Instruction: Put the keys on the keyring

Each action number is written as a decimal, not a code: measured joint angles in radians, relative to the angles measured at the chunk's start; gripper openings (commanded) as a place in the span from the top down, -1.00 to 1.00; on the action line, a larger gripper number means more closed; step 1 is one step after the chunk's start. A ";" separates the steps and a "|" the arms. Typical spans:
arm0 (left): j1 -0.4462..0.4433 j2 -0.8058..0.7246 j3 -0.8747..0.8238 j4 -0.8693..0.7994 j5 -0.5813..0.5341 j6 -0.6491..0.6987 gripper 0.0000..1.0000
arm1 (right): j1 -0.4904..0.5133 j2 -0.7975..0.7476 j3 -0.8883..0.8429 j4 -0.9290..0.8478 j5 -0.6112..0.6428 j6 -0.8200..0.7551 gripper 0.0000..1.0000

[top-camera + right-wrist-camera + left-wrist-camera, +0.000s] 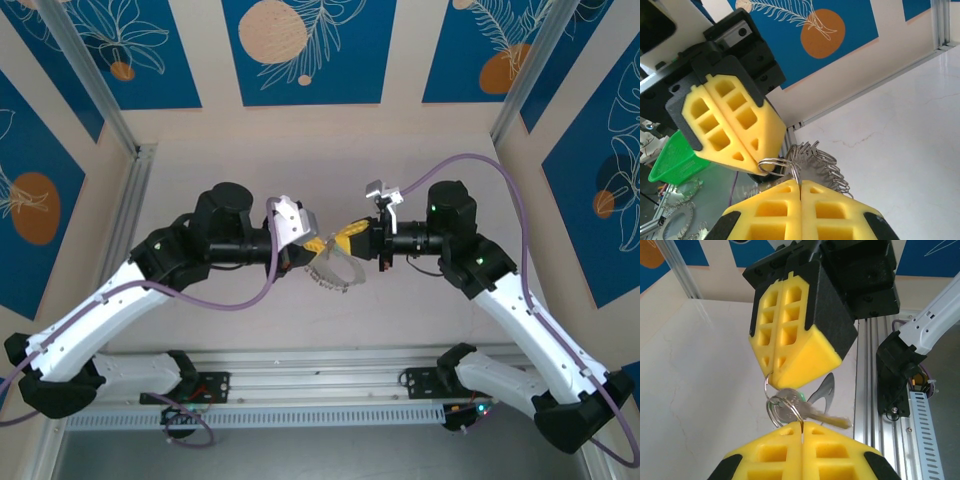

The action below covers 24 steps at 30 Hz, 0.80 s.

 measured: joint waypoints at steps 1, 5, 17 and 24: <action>0.000 -0.003 0.000 0.000 0.003 0.001 1.00 | -0.001 0.003 0.002 -0.005 0.008 0.000 1.00; -0.004 -0.023 0.000 0.011 0.016 0.011 1.00 | -0.012 0.022 0.005 -0.040 0.035 0.000 1.00; -0.006 -0.010 0.022 0.012 -0.001 0.012 0.78 | -0.013 0.015 0.005 -0.062 0.052 0.000 1.00; -0.006 0.022 0.029 0.010 -0.023 -0.028 0.45 | -0.011 -0.041 -0.016 -0.003 0.043 0.008 1.00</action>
